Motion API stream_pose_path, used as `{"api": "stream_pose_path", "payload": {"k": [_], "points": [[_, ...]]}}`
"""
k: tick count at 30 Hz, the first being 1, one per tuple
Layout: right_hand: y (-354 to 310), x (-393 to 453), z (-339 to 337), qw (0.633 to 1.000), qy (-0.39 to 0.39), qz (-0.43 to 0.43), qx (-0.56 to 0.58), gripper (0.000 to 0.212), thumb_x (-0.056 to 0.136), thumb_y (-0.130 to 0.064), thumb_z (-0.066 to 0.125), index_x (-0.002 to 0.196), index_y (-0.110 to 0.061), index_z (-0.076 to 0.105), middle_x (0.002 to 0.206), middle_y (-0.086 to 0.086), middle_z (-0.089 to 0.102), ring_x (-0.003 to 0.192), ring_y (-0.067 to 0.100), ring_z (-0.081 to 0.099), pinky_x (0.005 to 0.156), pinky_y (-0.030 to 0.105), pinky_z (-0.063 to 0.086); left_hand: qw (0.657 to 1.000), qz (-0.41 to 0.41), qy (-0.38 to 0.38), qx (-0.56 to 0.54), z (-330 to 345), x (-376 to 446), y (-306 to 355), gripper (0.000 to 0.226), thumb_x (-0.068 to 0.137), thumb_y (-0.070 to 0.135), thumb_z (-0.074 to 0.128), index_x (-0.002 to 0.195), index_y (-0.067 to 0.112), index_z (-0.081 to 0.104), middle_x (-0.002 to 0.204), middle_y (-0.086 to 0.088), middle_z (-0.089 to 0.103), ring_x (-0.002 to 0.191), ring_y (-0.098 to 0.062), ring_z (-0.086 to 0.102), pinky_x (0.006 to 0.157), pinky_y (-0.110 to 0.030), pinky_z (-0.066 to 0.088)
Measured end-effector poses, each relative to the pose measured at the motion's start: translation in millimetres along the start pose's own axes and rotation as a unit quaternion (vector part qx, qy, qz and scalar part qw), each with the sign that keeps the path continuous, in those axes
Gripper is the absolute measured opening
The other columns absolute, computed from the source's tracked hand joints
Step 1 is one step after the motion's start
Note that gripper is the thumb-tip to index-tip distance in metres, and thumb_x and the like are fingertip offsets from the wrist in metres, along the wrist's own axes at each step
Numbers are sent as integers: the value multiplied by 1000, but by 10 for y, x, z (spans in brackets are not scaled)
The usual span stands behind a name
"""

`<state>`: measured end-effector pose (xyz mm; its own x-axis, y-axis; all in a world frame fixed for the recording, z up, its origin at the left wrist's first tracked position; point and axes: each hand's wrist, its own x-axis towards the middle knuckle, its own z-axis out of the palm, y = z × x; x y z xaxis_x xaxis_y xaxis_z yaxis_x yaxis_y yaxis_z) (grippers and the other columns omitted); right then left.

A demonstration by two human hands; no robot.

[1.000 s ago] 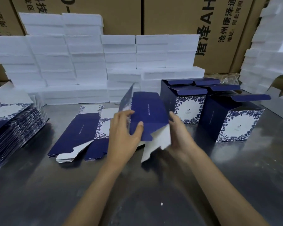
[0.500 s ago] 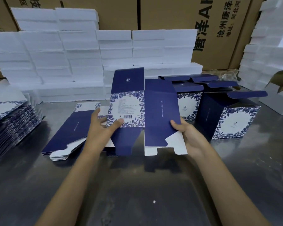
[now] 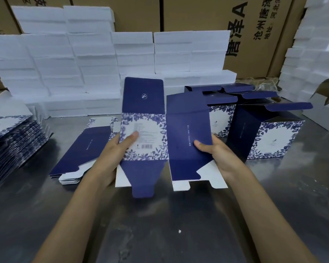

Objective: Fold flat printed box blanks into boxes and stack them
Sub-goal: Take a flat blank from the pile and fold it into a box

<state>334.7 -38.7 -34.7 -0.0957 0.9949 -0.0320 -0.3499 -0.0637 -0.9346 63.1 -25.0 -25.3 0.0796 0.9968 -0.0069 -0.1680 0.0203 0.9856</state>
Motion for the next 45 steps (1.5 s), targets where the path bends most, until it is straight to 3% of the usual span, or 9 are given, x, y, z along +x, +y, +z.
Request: {"api": "stream_pose_path", "payload": {"k": [4,10,15,19,25,29,34,38,45], "points": [[-6,3,36,999,-10,28,22,25,97,-15,63,121,-18,68,111,9,77,93,25,77,67,33,61,996,44,50,59,-28,3,-8,23,95,39,64,118,38,65,111,11,75,99,-14,73,81,-37,58],[-52,28,0,998,56,-27,1,30,106,-36,51,131,-29,65,118,0,75,105,23,74,75,37,61,999,8,23,23,99,-46,21,6,92,40,67,93,34,70,89,6,78,77,-14,76,52,-23,57],[-55,7,44,999,36,-8,-4,30,100,-38,61,125,-24,69,117,3,76,100,21,75,72,33,62,989,59,99,87,77,-22,-1,23,97,54,53,102,38,69,95,20,76,84,0,73,80,-28,54],[-63,7,16,999,-4,15,-38,29,99,-29,63,127,-21,67,121,6,74,108,26,73,92,39,60,983,80,158,57,87,-22,14,28,100,53,50,109,33,68,97,16,76,92,-9,73,77,-29,58],[-135,9,-6,996,23,-18,-79,25,103,-23,56,126,-27,67,107,-3,78,90,17,77,65,25,59,979,53,159,112,141,7,-16,36,101,48,51,114,18,65,108,0,73,96,-17,71,83,-35,58],[-130,-9,-80,1000,-2,24,8,28,98,-29,62,124,-26,71,119,5,75,103,25,74,84,40,61,966,82,172,174,198,14,-46,33,105,42,42,113,18,63,111,2,69,106,-22,65,99,-45,50],[-150,-58,-142,995,-29,49,80,25,96,-25,64,118,-24,76,123,8,73,100,27,75,73,38,62,963,70,167,202,194,13,-111,33,99,46,54,127,30,51,111,4,66,106,-19,63,92,-40,50],[-166,-99,-109,993,2,71,93,33,92,-30,69,122,-16,71,116,10,75,96,29,76,67,39,62,924,141,108,338,233,-37,-113,73,90,34,71,151,34,32,143,12,39,138,-15,36,112,-37,35],[-164,-86,-36,996,-32,-7,83,33,102,-36,47,107,-20,75,107,1,75,101,23,66,85,39,50,941,179,-110,267,593,-128,-168,75,87,21,75,148,44,38,153,30,29,149,5,12,122,-37,24]]}}
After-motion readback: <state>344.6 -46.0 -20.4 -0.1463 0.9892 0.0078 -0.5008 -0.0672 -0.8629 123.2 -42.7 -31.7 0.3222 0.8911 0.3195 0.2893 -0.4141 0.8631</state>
